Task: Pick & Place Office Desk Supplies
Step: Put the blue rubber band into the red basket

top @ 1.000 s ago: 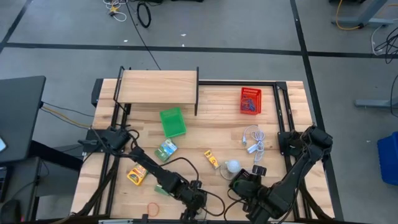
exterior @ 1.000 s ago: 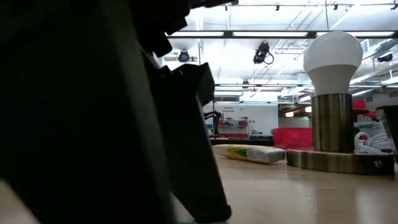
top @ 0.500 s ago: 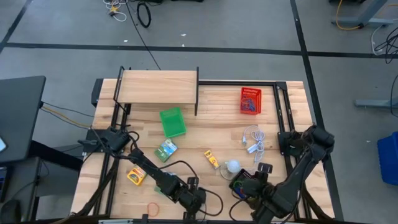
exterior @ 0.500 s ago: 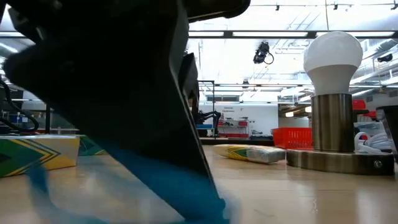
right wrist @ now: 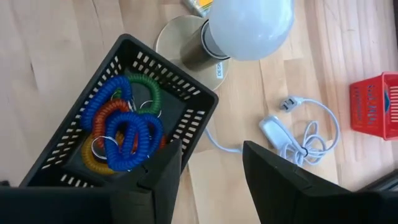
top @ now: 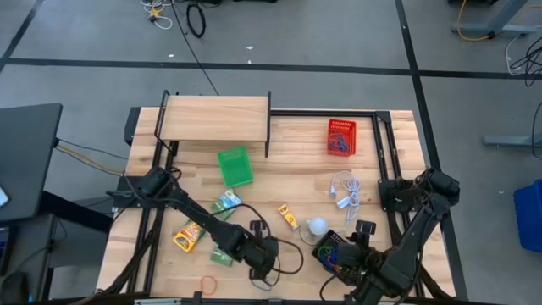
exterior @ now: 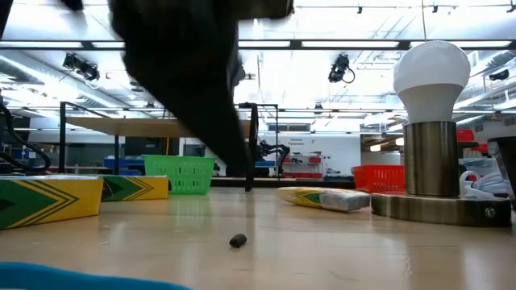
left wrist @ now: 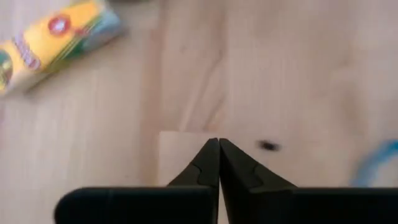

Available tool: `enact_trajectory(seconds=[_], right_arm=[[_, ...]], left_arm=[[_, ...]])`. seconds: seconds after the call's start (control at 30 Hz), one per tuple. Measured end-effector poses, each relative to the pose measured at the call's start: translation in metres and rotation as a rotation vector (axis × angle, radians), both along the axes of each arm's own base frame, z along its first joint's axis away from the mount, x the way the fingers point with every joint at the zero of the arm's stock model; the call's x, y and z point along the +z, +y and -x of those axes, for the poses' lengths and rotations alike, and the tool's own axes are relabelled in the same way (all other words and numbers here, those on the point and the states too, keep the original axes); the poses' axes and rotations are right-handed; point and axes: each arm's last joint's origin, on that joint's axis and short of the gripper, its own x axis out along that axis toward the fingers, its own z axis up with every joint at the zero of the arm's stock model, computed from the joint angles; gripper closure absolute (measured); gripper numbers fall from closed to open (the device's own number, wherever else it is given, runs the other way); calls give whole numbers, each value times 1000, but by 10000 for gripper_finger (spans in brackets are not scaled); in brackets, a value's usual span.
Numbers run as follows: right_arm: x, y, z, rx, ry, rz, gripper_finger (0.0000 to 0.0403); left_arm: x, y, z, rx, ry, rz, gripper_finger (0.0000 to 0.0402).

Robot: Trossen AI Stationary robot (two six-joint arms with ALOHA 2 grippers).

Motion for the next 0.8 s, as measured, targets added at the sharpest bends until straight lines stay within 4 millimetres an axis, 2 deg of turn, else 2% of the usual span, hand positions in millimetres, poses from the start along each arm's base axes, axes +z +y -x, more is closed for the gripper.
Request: enact_trajectory(seconds=[0.1,0.2,0.47,0.57,0.67,0.8], right_arm=[[0,1,2,8,1,2,224],[0,1,2,4,-1,1,224],[0,0,3,-1,2,9,224],[0,0,3,-2,7,16,224],[0,0,3,-2,8,18,224],[1,-1,3,0,5,23,224]], left_arm=[[9,-6,4,-65,24,81,372],[10,-14,5,-123,17,128,331],[6,-25,6,-183,-1,152,176],[4,-27,4,-211,4,198,129],[-4,-32,4,-219,20,216,112],[-17,-35,5,-213,58,225,118]])
